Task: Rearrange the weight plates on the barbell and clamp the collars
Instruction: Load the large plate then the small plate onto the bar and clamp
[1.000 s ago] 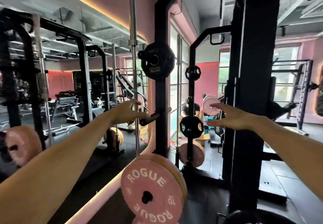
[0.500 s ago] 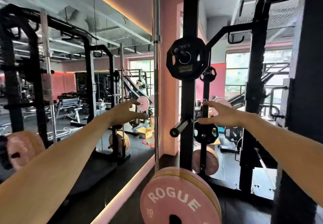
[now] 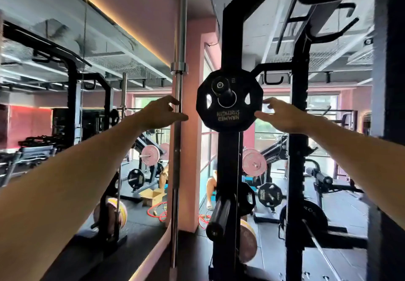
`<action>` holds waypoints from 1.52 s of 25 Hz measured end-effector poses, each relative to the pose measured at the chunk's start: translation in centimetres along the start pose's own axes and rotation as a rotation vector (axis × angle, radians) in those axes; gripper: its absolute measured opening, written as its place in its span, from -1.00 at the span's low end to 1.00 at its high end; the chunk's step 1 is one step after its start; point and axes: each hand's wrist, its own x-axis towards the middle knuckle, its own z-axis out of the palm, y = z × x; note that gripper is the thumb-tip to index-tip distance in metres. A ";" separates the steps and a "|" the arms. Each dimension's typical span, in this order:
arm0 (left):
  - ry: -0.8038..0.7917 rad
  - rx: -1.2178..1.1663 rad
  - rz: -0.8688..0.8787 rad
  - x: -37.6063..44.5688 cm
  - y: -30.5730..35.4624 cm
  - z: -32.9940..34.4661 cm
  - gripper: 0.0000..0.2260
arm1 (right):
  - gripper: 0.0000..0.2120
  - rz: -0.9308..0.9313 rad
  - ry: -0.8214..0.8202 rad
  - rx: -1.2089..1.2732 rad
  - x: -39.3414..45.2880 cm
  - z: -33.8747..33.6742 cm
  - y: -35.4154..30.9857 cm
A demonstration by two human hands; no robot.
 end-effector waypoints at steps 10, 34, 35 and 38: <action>0.002 -0.052 0.158 15.6 -1.1 5.2 -0.46 | -0.49 0.184 0.206 -0.162 11.7 1.8 -0.4; 0.168 -0.131 0.316 13.3 1.7 5.0 -0.69 | -0.55 0.193 0.255 -0.126 8.1 1.3 -5.2; 0.180 -0.134 0.326 12.7 1.8 4.5 -0.70 | -0.56 0.196 0.252 -0.095 7.5 1.0 -5.6; 0.191 -0.142 0.345 10.6 2.4 3.0 -0.67 | -0.59 0.177 0.268 -0.087 5.5 0.3 -7.2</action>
